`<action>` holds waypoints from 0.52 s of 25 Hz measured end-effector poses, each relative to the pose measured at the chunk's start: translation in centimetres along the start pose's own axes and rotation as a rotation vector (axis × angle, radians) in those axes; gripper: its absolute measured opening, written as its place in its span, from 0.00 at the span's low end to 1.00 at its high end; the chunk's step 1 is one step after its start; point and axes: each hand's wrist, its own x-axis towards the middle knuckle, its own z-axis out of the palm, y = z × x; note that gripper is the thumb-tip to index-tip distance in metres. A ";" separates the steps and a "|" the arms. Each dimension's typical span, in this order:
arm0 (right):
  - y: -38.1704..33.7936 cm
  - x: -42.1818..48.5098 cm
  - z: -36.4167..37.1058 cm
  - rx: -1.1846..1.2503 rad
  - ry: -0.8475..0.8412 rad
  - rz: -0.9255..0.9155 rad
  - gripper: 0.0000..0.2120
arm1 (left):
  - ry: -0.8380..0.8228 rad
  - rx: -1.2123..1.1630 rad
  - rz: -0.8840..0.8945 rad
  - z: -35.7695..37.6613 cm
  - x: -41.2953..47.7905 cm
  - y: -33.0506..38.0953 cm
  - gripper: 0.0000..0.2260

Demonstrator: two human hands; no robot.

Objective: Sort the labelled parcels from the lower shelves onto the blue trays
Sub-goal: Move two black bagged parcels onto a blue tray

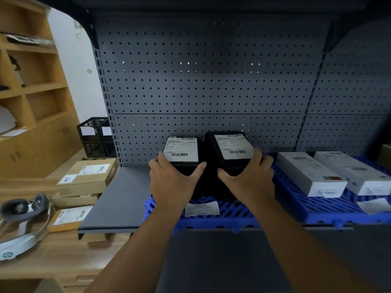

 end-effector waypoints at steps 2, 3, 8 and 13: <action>0.0 -0.1 -0.7 0.034 -0.037 0.015 0.62 | 0.028 0.022 0.056 -0.7 -0.4 0.7 0.56; 0.1 -0.2 -1.3 0.068 -0.044 0.020 0.63 | 0.058 0.012 0.114 -1.0 -0.7 1.2 0.51; 3.7 -1.8 -5.5 0.113 0.120 -0.019 0.51 | 0.030 -0.246 0.387 0.2 -4.2 6.5 0.33; 11.5 -2.6 -12.6 -0.045 0.298 -0.037 0.36 | -0.198 -0.442 0.562 4.6 -10.7 13.7 0.25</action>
